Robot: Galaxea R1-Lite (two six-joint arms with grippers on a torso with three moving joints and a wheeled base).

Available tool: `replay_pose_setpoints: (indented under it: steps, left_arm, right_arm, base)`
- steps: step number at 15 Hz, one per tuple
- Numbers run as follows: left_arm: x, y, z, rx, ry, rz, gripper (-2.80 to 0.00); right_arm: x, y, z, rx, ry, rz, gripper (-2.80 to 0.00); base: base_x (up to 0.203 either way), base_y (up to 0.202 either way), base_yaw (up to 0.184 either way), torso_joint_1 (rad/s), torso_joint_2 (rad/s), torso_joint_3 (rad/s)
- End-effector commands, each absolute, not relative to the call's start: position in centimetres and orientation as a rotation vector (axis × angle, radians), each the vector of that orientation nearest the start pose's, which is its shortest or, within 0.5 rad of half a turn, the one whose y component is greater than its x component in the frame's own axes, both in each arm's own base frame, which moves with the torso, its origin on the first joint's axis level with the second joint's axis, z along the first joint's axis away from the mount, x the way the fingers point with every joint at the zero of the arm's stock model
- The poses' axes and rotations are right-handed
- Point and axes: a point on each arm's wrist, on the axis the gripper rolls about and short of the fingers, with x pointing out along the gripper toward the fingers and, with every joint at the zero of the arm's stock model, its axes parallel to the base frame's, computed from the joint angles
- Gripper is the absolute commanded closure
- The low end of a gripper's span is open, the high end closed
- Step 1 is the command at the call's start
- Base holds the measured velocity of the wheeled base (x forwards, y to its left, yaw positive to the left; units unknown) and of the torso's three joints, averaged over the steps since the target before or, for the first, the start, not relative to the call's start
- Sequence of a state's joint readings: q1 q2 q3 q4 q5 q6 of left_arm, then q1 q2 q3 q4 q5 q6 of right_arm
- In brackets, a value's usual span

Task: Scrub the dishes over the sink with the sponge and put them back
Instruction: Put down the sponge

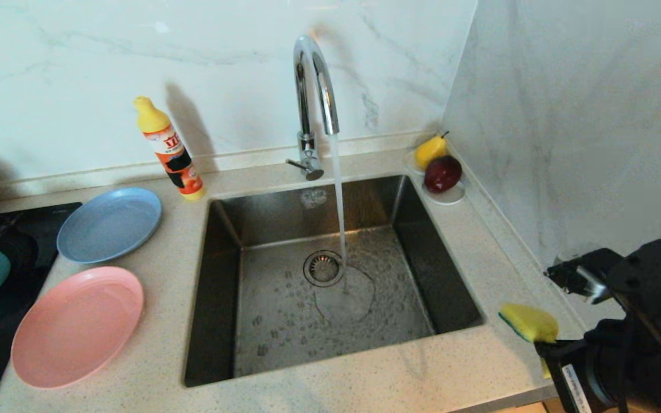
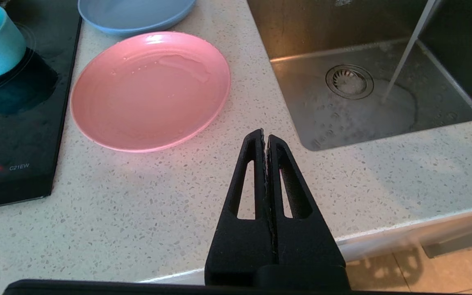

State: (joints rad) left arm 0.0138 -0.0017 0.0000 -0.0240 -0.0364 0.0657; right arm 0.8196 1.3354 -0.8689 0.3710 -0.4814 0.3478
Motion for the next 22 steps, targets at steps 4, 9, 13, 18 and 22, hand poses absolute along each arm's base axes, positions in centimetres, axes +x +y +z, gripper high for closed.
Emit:
replay_pose_setpoints:
  steps: [4,9,13,18,22]
  left_arm:
    - [-2.1,-0.1,7.3,0.066,-0.005,-0.023,0.00]
    - [-2.1,-0.1,7.3,0.066,-0.005,-0.023,0.00]
    - [-2.1,-0.1,7.3,0.066,-0.005,-0.023,0.00]
    - [-2.1,-0.1,7.3,0.066,-0.005,-0.023,0.00]
    - [-2.1,-0.1,7.3,0.066,-0.005,-0.023,0.00]
  right_arm:
    - [14.3,13.1,15.1,-0.285,0.708,0.118,0.00]
    - [16.2,13.3,12.0,-0.323,0.667,0.082,0.00]
    - [18.1,12.8,10.1,-0.316,0.647,0.027,0.00]
    - [19.1,12.3,9.6,-0.311,0.663,-0.014,0.00]
    - [21.1,12.0,9.5,-0.268,0.638,-0.067,0.00]
  base:
    - [0.000,0.000,0.000,0.000,0.00,0.000]
    - [0.000,0.000,0.000,0.000,0.00,0.000]
    - [0.000,0.000,0.000,0.000,0.00,0.000]
    - [0.000,0.000,0.000,0.000,0.00,0.000]
    - [0.000,0.000,0.000,0.000,0.00,0.000]
